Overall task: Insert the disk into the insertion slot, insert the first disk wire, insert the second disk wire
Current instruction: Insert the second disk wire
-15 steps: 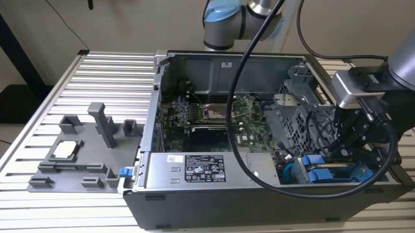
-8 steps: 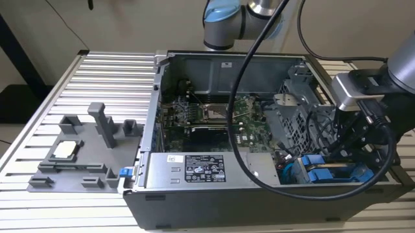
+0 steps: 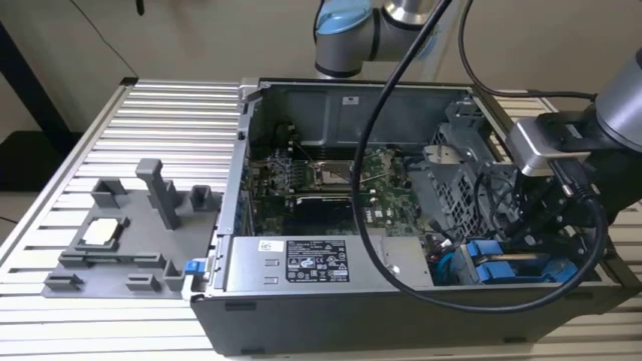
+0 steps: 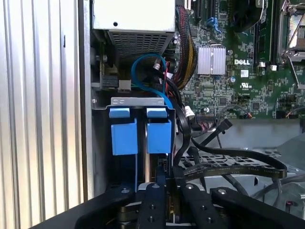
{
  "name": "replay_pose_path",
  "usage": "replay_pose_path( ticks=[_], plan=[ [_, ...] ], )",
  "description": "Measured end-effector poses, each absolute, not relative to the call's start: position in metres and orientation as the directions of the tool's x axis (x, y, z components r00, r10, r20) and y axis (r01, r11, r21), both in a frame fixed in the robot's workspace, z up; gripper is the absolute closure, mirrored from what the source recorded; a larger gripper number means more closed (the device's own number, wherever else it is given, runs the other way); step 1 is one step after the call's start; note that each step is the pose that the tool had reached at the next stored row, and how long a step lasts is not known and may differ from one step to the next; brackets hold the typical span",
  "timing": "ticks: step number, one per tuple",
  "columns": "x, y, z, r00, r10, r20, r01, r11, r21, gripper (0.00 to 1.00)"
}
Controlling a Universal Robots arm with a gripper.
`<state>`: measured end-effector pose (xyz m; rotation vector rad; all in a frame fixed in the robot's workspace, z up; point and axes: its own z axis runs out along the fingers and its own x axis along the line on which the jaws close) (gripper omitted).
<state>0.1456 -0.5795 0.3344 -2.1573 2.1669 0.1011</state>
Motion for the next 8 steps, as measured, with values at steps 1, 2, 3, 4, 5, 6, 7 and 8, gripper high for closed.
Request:
replay_pose_path(
  ticks=[1, 2, 3, 4, 5, 6, 7, 8],
  plan=[
    [0.146, -0.580, 0.335, -0.004, -0.995, -0.104, -1.000, 0.005, -0.011, 0.82],
    [0.146, -0.580, 0.337, -0.004, -0.995, -0.104, -1.000, 0.005, -0.011, 0.76],
    [0.146, -0.580, 0.342, -0.004, -0.995, -0.104, -1.000, 0.005, -0.011, 0.76],
    [0.146, -0.580, 0.346, -0.004, -0.995, -0.104, -1.000, 0.005, -0.011, 0.76],
    [0.146, -0.580, 0.351, -0.004, -0.995, -0.104, -1.000, 0.005, -0.011, 0.76],
    [0.146, -0.580, 0.355, -0.004, -0.995, -0.104, -1.000, 0.005, -0.011, 0.76],
    [0.146, -0.580, 0.360, -0.004, -0.995, -0.104, -1.000, 0.005, -0.011, 0.76],
    [0.145, -0.580, 0.364, -0.004, -0.995, -0.104, -1.000, 0.005, -0.011, 0.76]
  ],
)
